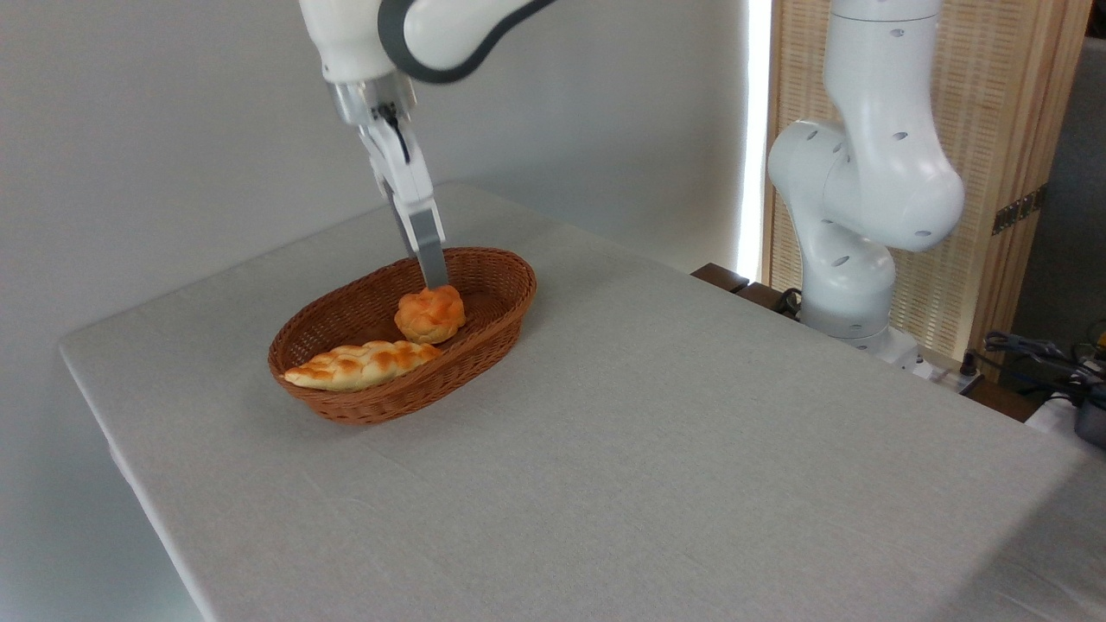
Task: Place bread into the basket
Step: 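Carry the bun over the wicker basket and lower it inside, then open the gripper to release the bun and raise it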
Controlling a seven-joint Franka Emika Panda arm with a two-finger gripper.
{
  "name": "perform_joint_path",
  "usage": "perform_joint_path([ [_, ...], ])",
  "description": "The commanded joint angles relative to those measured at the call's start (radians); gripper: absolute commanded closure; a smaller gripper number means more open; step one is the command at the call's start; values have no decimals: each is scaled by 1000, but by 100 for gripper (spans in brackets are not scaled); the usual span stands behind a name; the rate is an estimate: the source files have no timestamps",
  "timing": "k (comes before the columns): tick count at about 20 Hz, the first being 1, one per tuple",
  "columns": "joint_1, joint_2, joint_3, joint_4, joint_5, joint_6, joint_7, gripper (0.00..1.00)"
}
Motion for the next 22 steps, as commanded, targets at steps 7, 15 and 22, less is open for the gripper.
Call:
perform_joint_path([
  [7, 6, -36, 350, 172, 1, -74, 196, 0],
  [15, 7, 24, 489, 339, 0, -207, 224, 0],
  [22, 27, 41, 464, 338, 67, -247, 220, 0],
])
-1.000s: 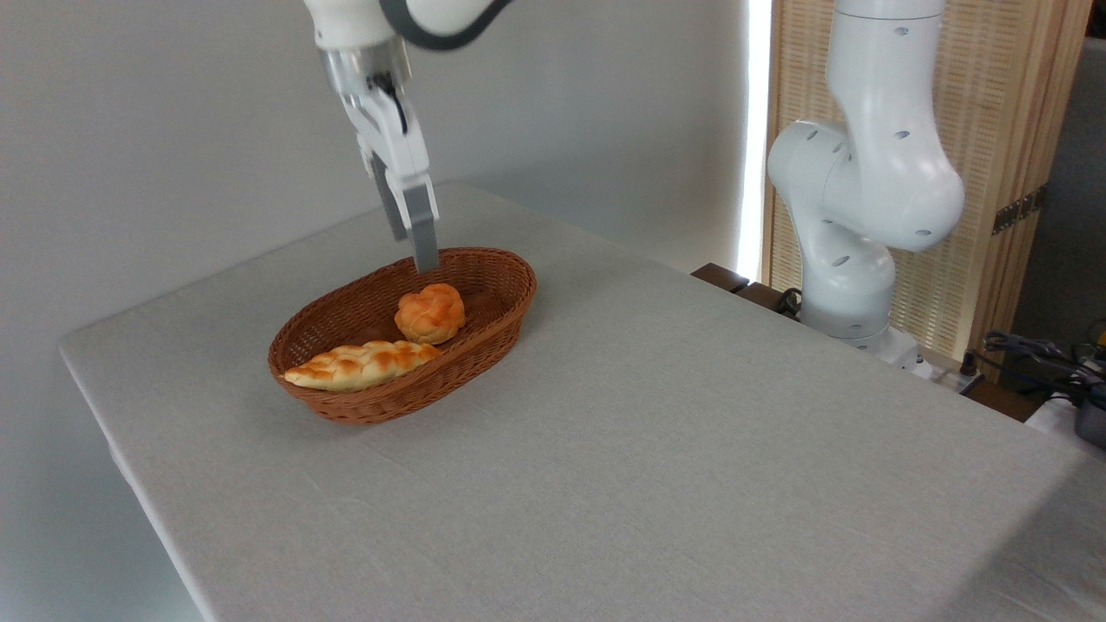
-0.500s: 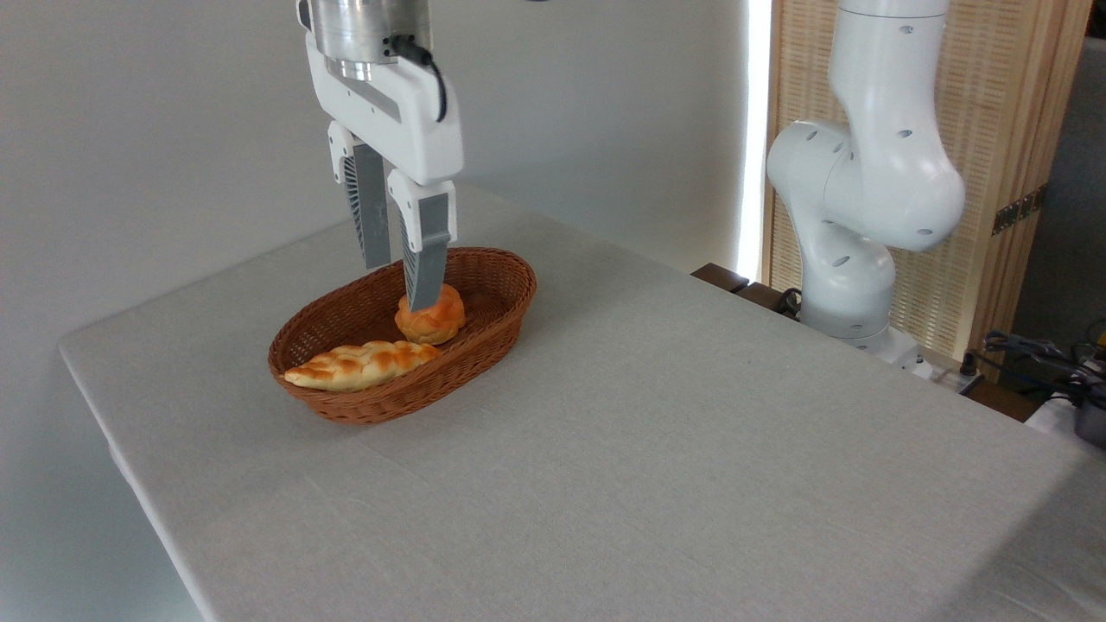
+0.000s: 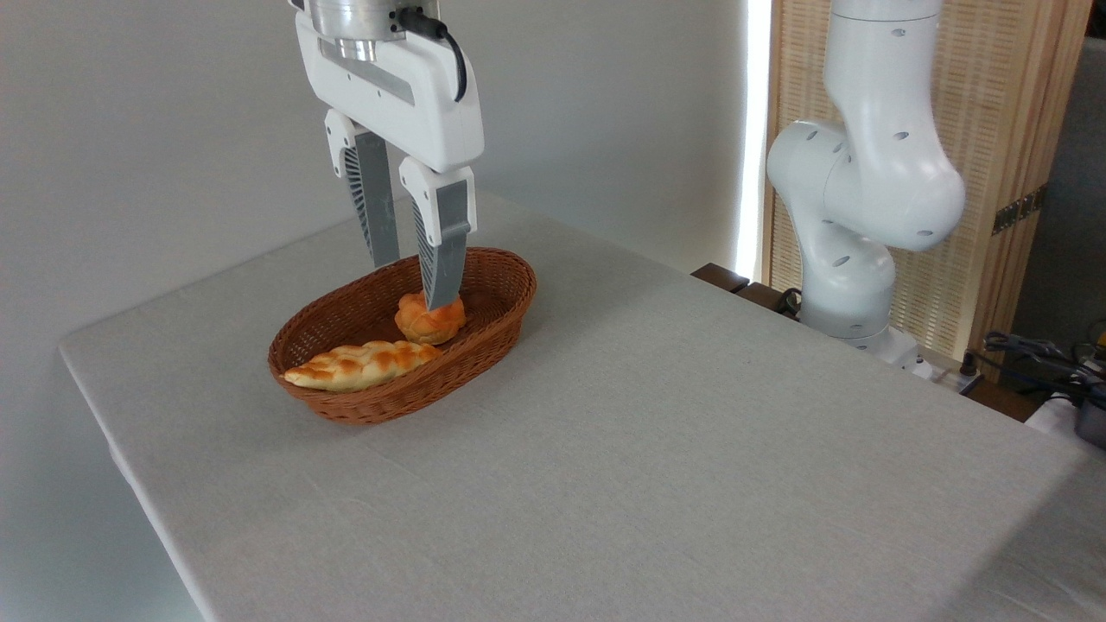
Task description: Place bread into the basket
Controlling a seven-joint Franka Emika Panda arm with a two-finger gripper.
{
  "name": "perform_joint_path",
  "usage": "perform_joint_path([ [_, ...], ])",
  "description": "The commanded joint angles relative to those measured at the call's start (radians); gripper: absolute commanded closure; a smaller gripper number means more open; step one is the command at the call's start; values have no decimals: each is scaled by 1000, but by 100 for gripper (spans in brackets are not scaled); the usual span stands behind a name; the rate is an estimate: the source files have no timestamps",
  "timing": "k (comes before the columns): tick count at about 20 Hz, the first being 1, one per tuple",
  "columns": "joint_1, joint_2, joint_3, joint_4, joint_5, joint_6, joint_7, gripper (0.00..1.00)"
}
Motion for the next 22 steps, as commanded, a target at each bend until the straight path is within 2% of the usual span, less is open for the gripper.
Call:
perform_joint_path([
  [1, 37, 30, -46, 31, 74, -52, -9, 0],
  [2, 78, 31, -80, 32, 75, -52, -10, 0],
  [4, 99, 34, -88, 35, 72, -51, -12, 0],
  [10, 99, 33, -90, 35, 57, -55, -7, 0],
  [22, 103, 34, -91, 35, 60, -74, 2, 0],
])
